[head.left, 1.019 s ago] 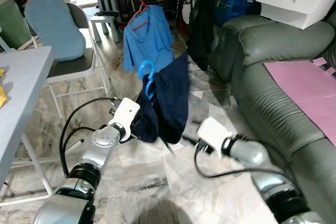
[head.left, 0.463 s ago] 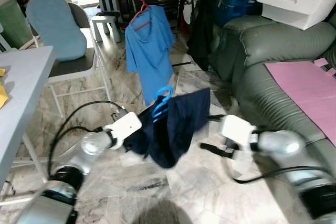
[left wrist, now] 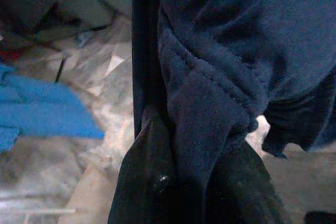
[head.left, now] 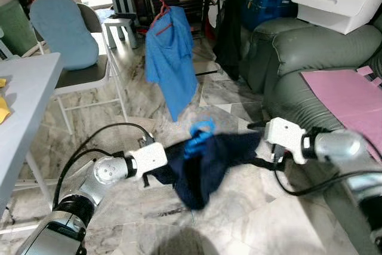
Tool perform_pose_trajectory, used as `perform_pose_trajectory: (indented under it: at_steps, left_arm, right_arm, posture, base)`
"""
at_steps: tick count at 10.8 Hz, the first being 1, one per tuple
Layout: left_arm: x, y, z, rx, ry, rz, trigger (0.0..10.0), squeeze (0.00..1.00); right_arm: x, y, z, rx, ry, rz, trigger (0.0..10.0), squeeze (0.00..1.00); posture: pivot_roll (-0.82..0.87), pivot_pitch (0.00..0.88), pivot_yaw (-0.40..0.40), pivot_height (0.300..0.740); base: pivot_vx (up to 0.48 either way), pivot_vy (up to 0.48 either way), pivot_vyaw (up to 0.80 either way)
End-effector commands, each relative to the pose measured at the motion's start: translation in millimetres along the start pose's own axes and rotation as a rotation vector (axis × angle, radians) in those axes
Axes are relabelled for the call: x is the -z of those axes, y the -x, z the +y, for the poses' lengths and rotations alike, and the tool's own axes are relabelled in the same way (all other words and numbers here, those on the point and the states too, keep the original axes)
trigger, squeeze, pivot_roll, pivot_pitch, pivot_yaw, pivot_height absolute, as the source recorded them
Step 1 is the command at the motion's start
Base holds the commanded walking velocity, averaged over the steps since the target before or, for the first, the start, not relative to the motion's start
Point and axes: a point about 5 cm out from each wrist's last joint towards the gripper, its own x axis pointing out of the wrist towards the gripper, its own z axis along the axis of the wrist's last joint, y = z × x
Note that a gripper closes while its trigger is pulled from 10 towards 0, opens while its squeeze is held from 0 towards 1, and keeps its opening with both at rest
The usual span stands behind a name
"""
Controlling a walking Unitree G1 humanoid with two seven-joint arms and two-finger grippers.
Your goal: Hang hanger
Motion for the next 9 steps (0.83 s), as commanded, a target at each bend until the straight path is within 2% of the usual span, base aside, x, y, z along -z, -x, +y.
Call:
perform_pose_trajectory:
  at_steps: [1,2,4,5,6,7,9]
  left_arm:
    - [-6.7,2.2,4.6,0.0,-0.047,-0.038,0.0,0.0]
    - [-9.5,1.8,5.1,0.003,-0.053,-0.056,0.0,0.0]
    - [-12.7,0.9,4.7,0.023,-0.063,-0.073,0.0,0.0]
    - [-14.5,1.2,4.1,0.03,-0.07,-0.09,0.0,0.0]
    - [-17.2,1.0,3.4,0.037,-0.074,-0.11,0.0,0.0]
    - [-17.3,1.2,0.8,0.056,-0.072,-0.117,0.0,0.0]
    - [-16.5,1.9,-1.4,0.066,-0.071,-0.119,0.0,0.0]
  right_arm:
    - [-6.6,0.4,-4.5,-0.045,0.023,-0.005,10.0,0.07]
    - [-3.6,1.0,-3.9,-0.096,0.019,0.015,10.0,0.0]
    - [7.6,-1.5,1.6,-0.17,0.035,0.072,10.0,0.0]
    - [8.6,-7.5,5.7,-0.216,0.034,0.072,9.7,0.0]
    - [10.0,-10.9,6.7,-0.235,0.086,0.104,9.2,0.0]
    - [7.2,-14.5,6.3,-0.245,0.11,0.098,10.0,0.0]
    - [1.9,-19.0,4.0,-0.25,0.132,0.075,10.0,0.0]
  posture:
    - [-0.13,0.0,0.086,0.74]
    - [-0.12,0.0,0.087,0.74]
    - [-0.12,0.0,0.09,0.74]
    - [-0.12,0.0,0.091,0.74]
    - [-0.11,0.0,0.091,0.74]
    - [-0.11,0.0,0.091,0.74]
    - [-0.11,0.0,0.09,0.74]
  base:
    - [0.0,0.0,0.0]
    - [0.0,0.0,0.0]
    - [0.0,0.0,0.0]
    - [0.0,0.0,0.0]
    - [0.0,0.0,0.0]
    - [0.0,0.0,0.0]
    - [0.0,0.0,0.0]
